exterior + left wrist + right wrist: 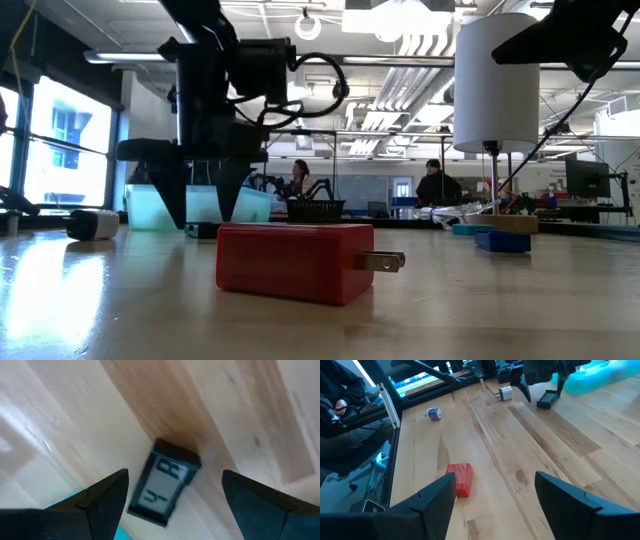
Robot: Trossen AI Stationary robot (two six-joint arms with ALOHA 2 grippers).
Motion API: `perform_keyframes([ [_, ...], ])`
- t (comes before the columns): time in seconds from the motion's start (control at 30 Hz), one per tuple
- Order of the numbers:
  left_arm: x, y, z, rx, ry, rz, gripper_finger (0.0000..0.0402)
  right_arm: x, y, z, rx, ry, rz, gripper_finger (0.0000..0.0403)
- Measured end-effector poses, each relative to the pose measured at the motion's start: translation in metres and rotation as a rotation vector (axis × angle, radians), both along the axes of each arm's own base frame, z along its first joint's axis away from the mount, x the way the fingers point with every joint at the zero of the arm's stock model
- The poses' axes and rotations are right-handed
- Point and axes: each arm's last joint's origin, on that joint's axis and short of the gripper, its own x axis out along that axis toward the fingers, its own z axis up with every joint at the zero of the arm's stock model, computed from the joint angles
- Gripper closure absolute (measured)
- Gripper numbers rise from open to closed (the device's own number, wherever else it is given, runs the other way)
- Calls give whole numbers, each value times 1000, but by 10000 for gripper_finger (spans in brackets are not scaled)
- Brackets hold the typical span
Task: Pick & Place Office items
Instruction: Put the black timer into the black bin
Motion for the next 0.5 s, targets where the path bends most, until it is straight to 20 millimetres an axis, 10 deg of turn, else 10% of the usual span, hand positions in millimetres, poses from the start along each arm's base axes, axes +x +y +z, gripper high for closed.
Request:
perform_keyframes([
  [0.5,8,1,-26,-41,72,-46,89,0,0,0,-1,1,0,143],
])
